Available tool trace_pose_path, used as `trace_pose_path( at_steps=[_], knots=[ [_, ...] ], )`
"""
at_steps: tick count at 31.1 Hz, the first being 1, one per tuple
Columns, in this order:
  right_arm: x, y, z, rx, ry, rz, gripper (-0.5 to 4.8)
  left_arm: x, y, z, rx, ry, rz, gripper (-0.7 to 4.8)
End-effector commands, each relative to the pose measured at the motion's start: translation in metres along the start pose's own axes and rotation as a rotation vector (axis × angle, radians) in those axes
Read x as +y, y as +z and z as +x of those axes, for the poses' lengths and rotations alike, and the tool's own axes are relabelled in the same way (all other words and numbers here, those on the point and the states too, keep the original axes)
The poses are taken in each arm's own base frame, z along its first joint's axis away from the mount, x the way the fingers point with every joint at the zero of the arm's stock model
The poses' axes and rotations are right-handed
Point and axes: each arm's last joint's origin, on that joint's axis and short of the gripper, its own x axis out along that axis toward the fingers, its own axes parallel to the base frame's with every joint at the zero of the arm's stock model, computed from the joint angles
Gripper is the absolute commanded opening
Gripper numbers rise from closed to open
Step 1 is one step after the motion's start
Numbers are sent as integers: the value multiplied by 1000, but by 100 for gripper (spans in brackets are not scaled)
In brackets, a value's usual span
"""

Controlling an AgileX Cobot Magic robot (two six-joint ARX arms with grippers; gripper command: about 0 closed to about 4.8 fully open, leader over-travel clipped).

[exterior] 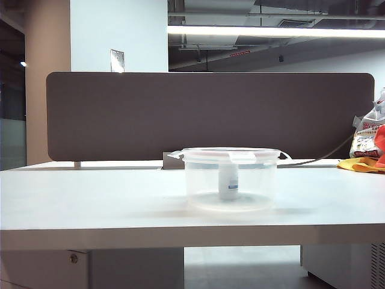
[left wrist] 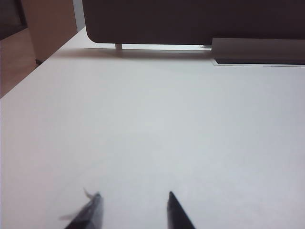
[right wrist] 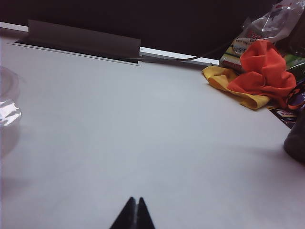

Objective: Remove the lid of the round box, pick up the small white medicine bottle inside, and place it on the table.

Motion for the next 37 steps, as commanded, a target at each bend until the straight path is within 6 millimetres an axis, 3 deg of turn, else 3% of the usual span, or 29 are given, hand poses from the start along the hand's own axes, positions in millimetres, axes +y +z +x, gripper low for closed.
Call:
trace_pose_path(
  at_steps=[1, 21, 23, 28, 30, 35, 37],
  knots=[
    [0, 2, 0, -32, 3, 74, -5, 0, 2, 0, -20, -8, -64, 175],
    [0, 2, 0, -29, -2, 102, 0, 0, 5, 0, -55, 16, -99, 175],
    [0, 2, 0, -31, 0, 108, 30, 0, 5, 0, -54, 16, -99, 175],
    [0, 2, 0, -33, 0, 125, 162, 0, 4, 0, -46, -7, -99, 174],
    [0, 3, 0, -36, 1, 142, 180, -1, 4, 0, -37, -28, -98, 174],
    [0, 6, 0, -68, 8, 153, 169, -2, 0, 0, 9, -53, -145, 146],
    [0, 9, 0, -108, 36, 202, 97, -2, -1, 0, 27, -79, -187, 108]
  ],
)
